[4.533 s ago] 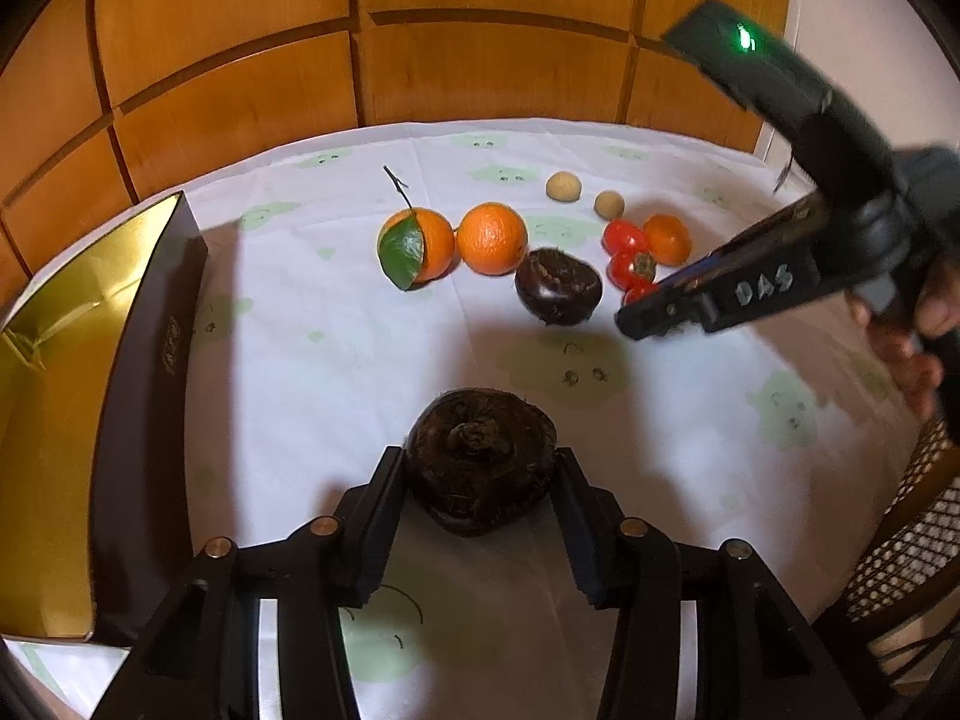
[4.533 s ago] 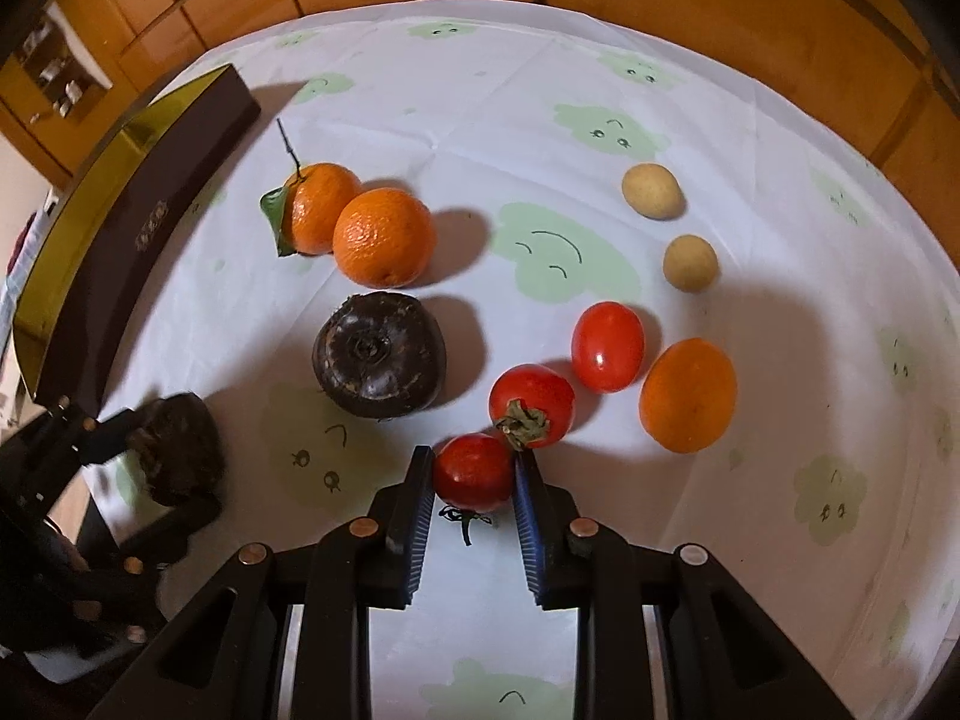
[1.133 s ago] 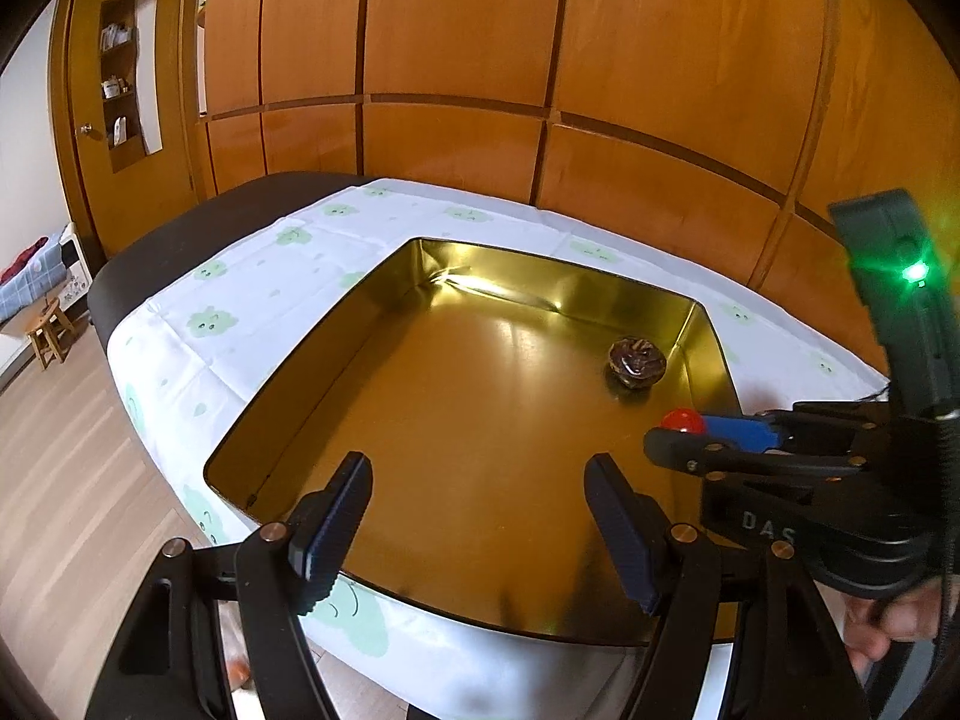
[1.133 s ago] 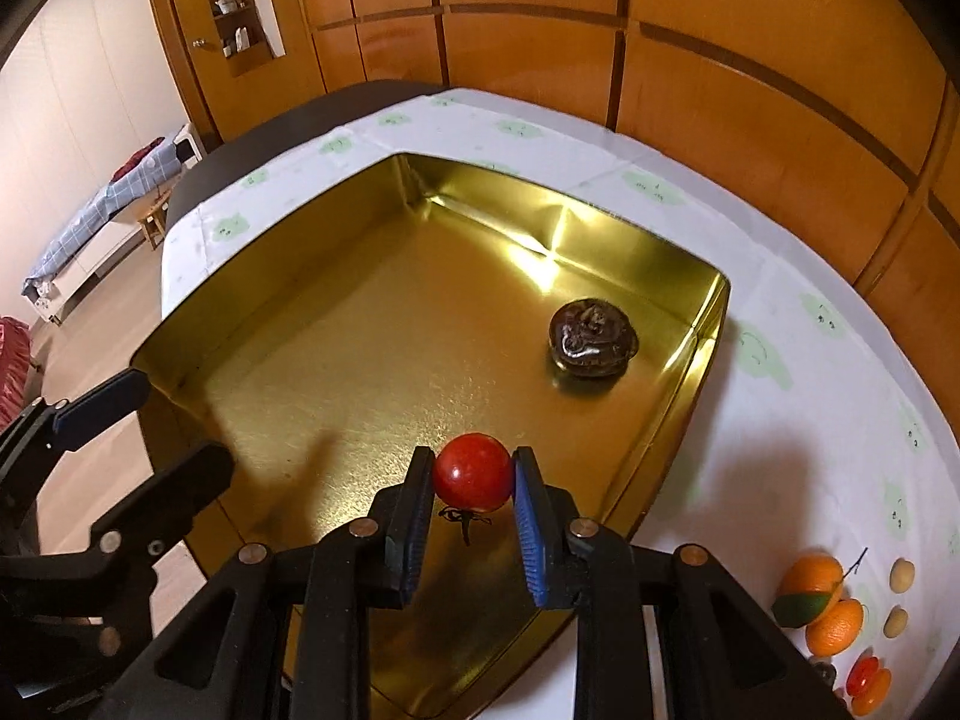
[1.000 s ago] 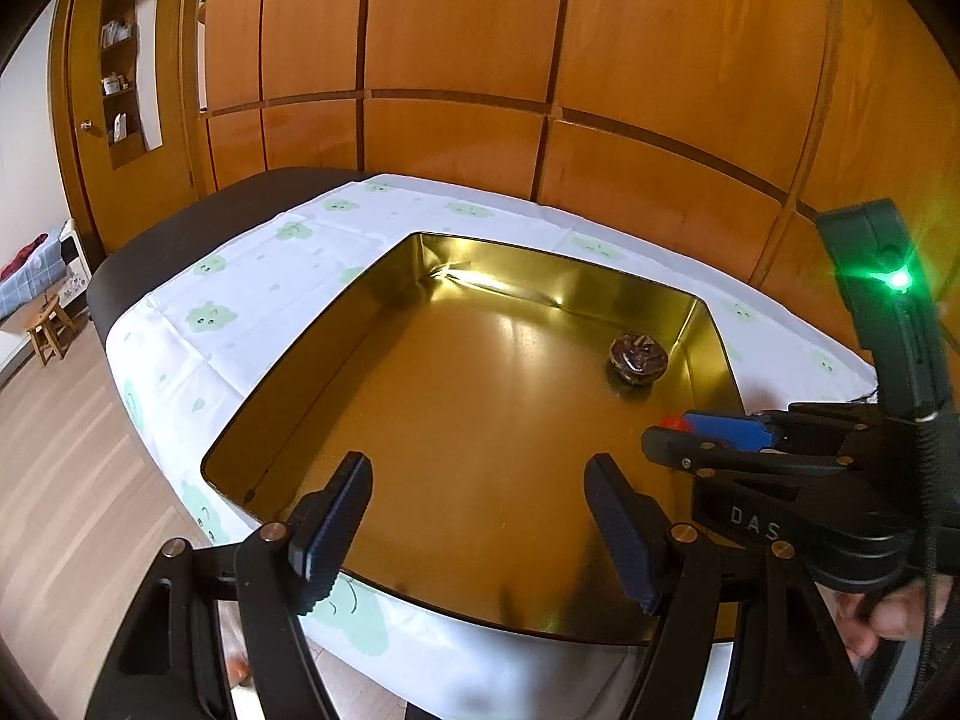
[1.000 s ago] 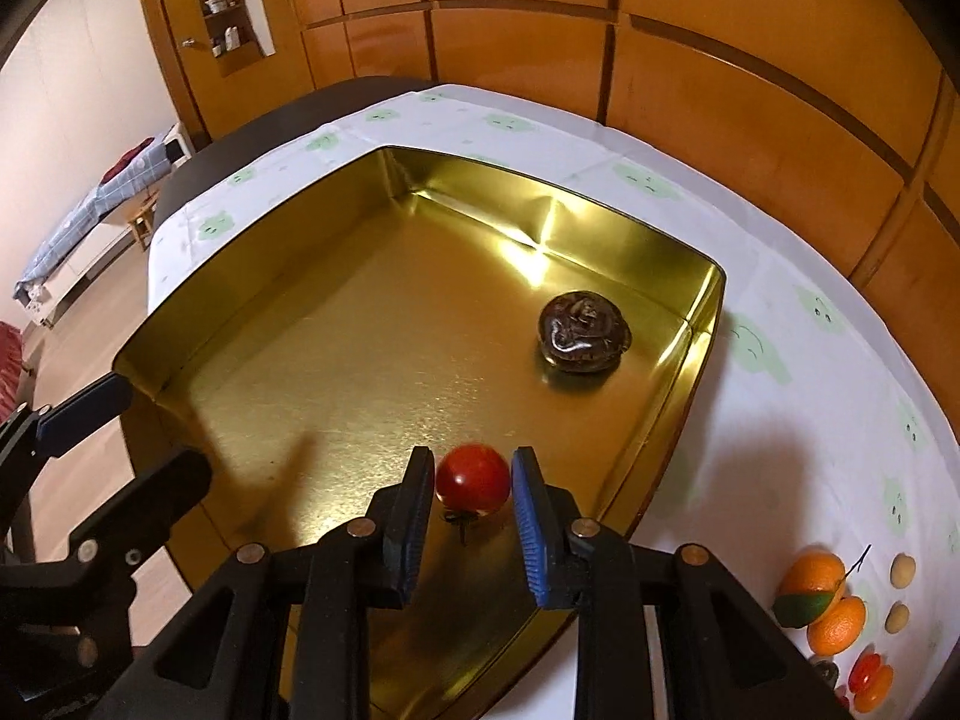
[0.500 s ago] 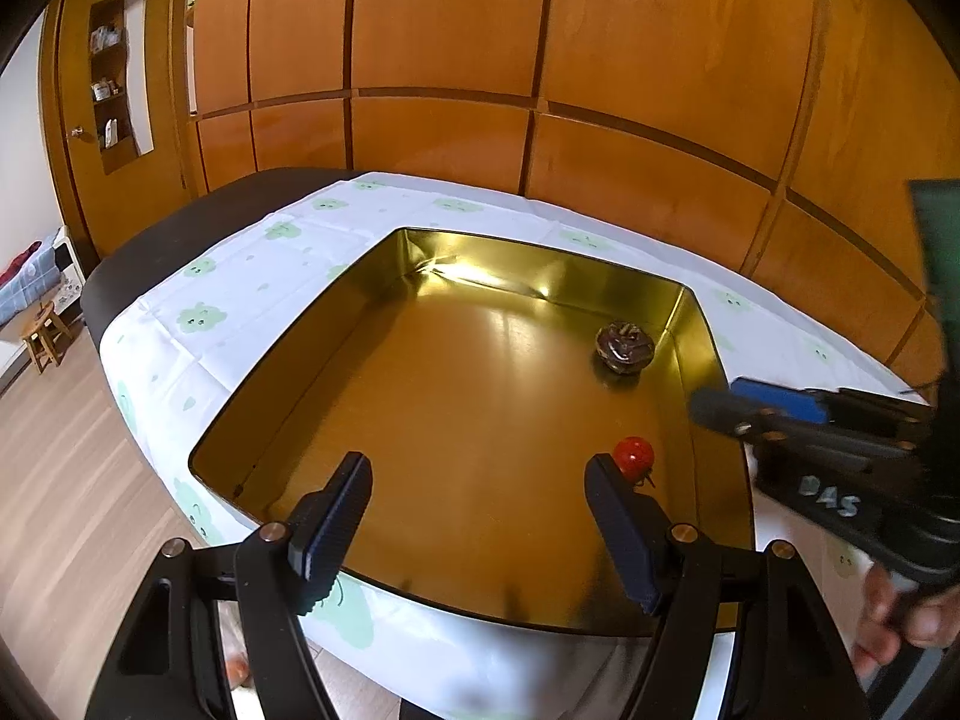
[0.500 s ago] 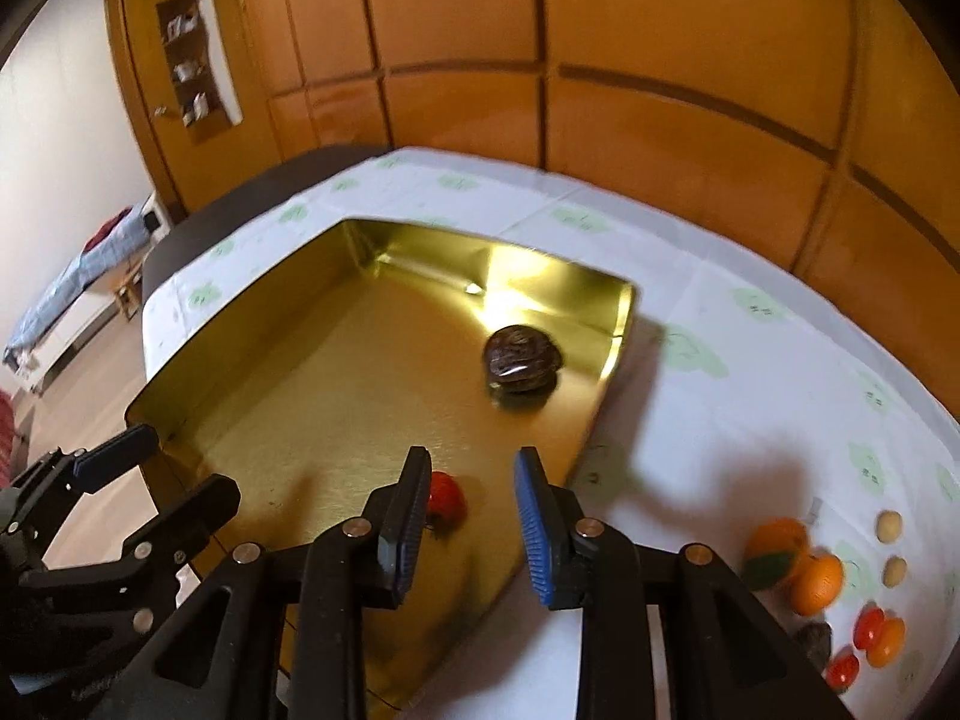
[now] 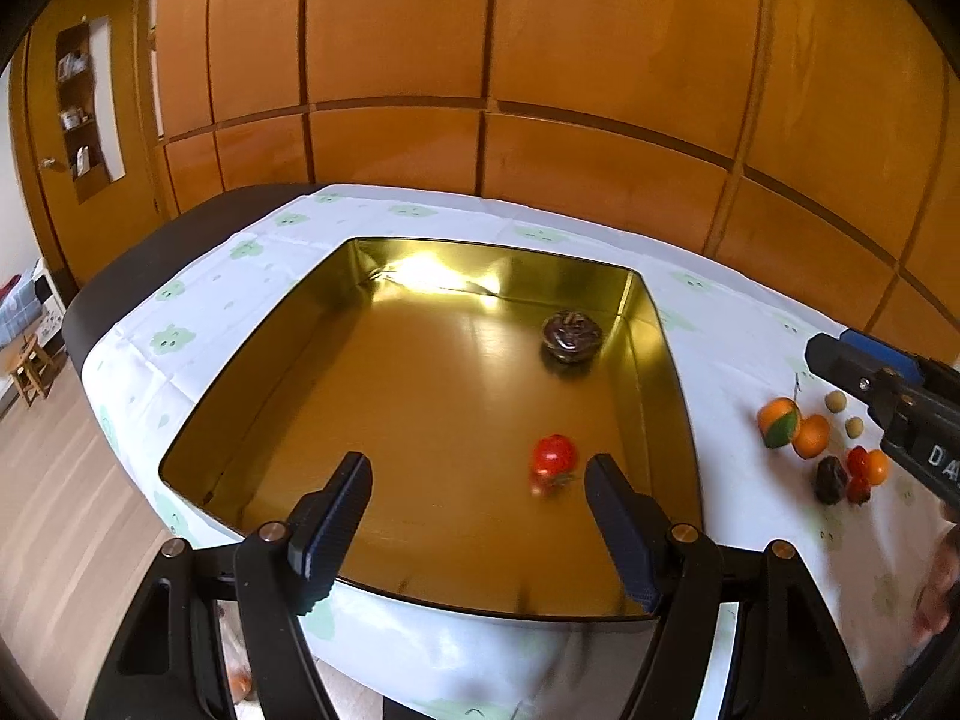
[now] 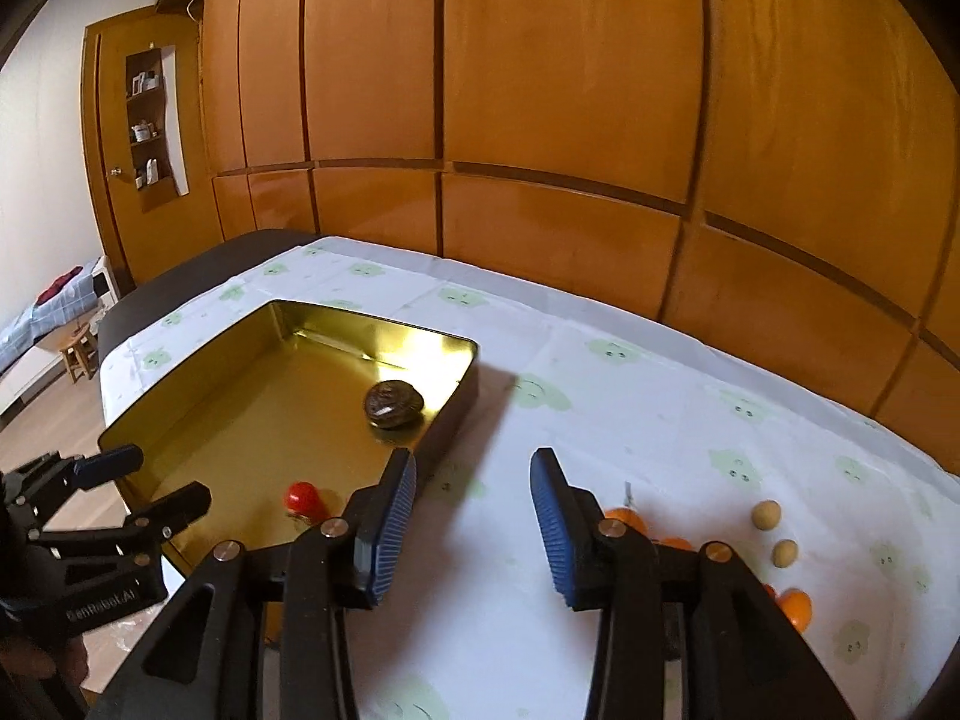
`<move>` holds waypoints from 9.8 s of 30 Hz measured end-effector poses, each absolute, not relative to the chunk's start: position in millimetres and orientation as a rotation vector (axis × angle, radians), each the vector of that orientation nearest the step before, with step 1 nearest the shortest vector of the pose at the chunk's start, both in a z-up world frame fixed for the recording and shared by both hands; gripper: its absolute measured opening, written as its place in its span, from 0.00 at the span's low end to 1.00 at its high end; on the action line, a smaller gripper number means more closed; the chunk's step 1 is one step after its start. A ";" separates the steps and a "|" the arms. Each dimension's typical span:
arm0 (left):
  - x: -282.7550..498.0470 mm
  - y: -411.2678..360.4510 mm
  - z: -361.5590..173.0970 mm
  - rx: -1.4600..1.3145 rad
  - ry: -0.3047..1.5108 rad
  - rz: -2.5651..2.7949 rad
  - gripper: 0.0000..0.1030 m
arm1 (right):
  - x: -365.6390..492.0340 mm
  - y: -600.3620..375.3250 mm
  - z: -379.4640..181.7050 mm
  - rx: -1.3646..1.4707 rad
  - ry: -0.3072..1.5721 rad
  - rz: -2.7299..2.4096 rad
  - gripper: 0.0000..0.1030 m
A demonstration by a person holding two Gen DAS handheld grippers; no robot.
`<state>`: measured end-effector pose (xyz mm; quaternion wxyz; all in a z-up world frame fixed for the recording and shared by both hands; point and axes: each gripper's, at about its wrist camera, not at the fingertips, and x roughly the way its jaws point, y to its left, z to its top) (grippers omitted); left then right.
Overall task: Organize fruits
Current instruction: 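Carry the cherry tomato into the gold tray and release it with the right tool, then grasp the second mangosteen with the left tool, then carry the mangosteen into the tray with the left tool while the right tool grasps the orange, then lift the orange with the right tool and carry it over the gold tray, then lower the orange into the gold tray and open the right tool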
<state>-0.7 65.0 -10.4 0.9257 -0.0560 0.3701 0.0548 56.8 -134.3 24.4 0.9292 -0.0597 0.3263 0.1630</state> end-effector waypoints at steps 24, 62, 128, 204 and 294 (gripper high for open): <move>-0.4 13.7 -4.0 -0.004 0.761 -0.011 0.72 | 58.2 -267.0 22.8 -0.156 0.755 0.118 0.41; 84.8 -191.1 -63.9 0.006 1.062 -0.500 0.67 | 93.6 -415.1 -4.2 0.249 0.907 -0.086 0.41; 32.2 -74.8 2.7 -0.165 0.786 -0.502 0.43 | 124.9 -375.1 -82.5 0.062 1.260 0.045 0.34; 16.8 23.6 -15.4 -0.106 0.775 0.024 0.79 | 116.6 -343.5 -86.3 -0.070 1.239 0.022 0.34; -9.5 62.8 -4.3 -0.087 0.702 0.110 0.80 | 55.6 -157.3 7.6 -0.115 0.855 0.407 0.35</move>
